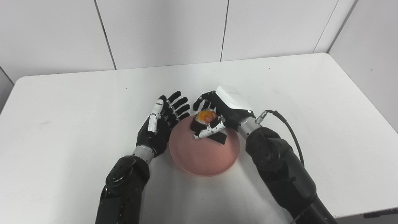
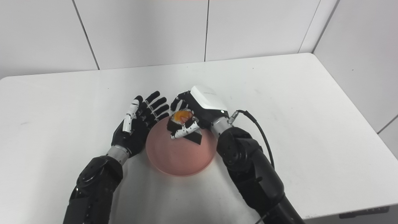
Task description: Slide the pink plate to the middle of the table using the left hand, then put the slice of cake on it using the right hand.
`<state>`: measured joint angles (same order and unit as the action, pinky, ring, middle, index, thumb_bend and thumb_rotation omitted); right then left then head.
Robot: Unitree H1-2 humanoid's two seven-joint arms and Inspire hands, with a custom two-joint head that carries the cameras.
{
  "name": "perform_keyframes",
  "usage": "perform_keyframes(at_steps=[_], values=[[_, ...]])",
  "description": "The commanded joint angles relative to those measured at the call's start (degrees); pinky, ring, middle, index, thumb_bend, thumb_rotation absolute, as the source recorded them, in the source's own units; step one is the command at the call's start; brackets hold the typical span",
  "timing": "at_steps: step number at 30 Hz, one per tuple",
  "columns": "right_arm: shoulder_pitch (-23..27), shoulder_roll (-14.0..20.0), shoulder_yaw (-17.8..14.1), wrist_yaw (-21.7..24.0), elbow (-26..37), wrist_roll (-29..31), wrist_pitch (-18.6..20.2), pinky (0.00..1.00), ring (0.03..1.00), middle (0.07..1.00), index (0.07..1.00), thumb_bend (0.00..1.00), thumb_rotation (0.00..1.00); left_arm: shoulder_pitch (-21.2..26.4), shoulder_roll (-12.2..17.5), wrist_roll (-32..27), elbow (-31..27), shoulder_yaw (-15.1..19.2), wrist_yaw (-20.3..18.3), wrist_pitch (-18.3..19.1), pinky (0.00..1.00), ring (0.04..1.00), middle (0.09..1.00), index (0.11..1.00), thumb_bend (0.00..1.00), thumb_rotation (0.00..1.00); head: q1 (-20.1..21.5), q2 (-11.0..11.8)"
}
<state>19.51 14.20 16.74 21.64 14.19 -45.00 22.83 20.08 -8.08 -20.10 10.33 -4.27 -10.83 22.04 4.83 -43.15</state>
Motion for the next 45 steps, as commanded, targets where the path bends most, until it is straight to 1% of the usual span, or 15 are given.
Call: perform_keyframes(at_steps=[1,12,17,23,24,25,26,28,29,30,31,32,34,38,45], values=[[1.0,0.1,0.5,-1.0,1.2,0.1,-2.1,0.30,0.366,0.424,0.535,0.52,0.00,-0.6,0.0,1.4,1.3,0.1,2.0,4.1,0.87,0.868,0.868,0.861,0.37,1.00,0.0,-0.1],[-1.8,0.2,2.6,1.3,3.3,-1.8,0.0,0.30,0.376,0.424,0.537,0.52,0.00,-0.5,0.2,1.3,1.3,-0.1,1.8,3.7,0.88,0.875,0.877,0.865,0.36,1.00,0.2,-0.3],[-2.6,-0.1,3.1,-0.1,1.8,-1.9,-1.6,0.27,0.342,0.411,0.534,0.52,0.00,-0.6,0.1,0.9,1.0,0.0,1.7,4.2,0.89,0.880,0.881,0.870,0.37,1.00,0.1,-0.4],[-2.6,1.0,4.2,0.7,1.1,-2.7,-1.5,0.30,0.390,0.429,0.545,0.52,0.00,-0.4,0.2,1.1,1.2,-0.1,1.7,4.1,0.89,0.881,0.882,0.873,0.37,1.00,0.1,-0.5],[-2.5,1.6,4.7,1.1,1.3,-3.2,-1.8,0.33,0.429,0.501,0.511,0.52,0.05,-0.4,0.2,1.2,1.2,-0.2,1.7,4.1,0.88,0.880,0.881,0.871,0.37,1.00,0.1,-0.5],[-2.4,2.1,5.2,1.6,1.4,-3.9,-1.9,0.36,0.471,0.572,0.618,0.59,0.18,-0.4,0.3,1.3,1.2,-0.3,1.8,4.1,0.87,0.880,0.881,0.871,0.37,1.00,0.1,-0.5],[-2.2,2.7,5.7,2.7,1.9,-4.8,-1.6,0.37,0.477,0.580,0.642,0.60,0.20,-0.4,0.3,1.4,1.2,-0.3,1.8,4.1,0.87,0.880,0.882,0.872,0.37,1.00,0.1,-0.5],[-1.9,3.6,6.6,4.7,2.8,-6.2,-0.7,0.43,0.578,0.685,0.761,0.67,0.51,-0.4,0.4,1.4,1.2,-0.4,1.6,4.1,0.87,0.883,0.884,0.874,0.37,1.00,0.1,-0.5],[-1.7,4.1,6.8,6.6,3.7,-6.3,-0.2,0.45,0.605,0.712,0.787,0.69,0.59,-0.4,0.6,1.4,1.3,-0.5,1.3,4.0,0.87,0.884,0.885,0.875,0.37,1.00,0.1,-0.5],[-1.7,4.4,6.9,7.9,4.3,-6.3,0.1,0.59,0.756,0.839,0.886,0.80,0.80,-0.3,0.7,1.4,1.4,-0.6,1.1,3.9,0.88,0.888,0.891,0.878,0.37,1.00,0.1,-0.5],[-1.6,4.7,6.8,9.3,5.2,-5.7,0.4,0.64,0.807,0.882,0.920,0.84,0.87,-0.3,0.8,1.6,1.4,-0.7,1.1,3.9,0.88,0.889,0.894,0.880,0.37,1.00,0.2,-0.6],[-1.7,4.8,6.6,10.3,5.8,-5.4,0.6,0.73,0.896,0.952,0.968,0.90,0.94,-0.3,0.8,1.7,1.3,-0.8,1.2,3.9,0.88,0.887,0.893,0.883,0.37,1.00,0.2,-0.6],[-1.8,4.8,6.2,11.4,7.0,-4.8,0.7,0.83,0.981,0.994,0.996,0.96,0.97,-0.3,1.0,1.9,1.0,-1.1,1.3,4.0,0.89,0.893,0.899,0.895,0.37,1.00,0.1,-0.6],[-1.7,5.0,5.6,12.4,8.6,-4.6,0.1,0.87,0.999,1.000,1.000,1.00,0.97,-0.6,0.7,1.5,0.8,-0.7,1.1,3.7,0.86,0.885,0.893,0.882,0.35,1.00,0.1,-0.7],[-1.3,5.8,5.3,14.3,11.9,-6.5,-0.1,0.86,0.997,1.000,1.000,1.00,0.98,-0.6,0.1,1.5,0.6,0.0,1.9,4.1,0.83,0.865,0.880,0.869,0.34,1.00,0.1,-0.7]])
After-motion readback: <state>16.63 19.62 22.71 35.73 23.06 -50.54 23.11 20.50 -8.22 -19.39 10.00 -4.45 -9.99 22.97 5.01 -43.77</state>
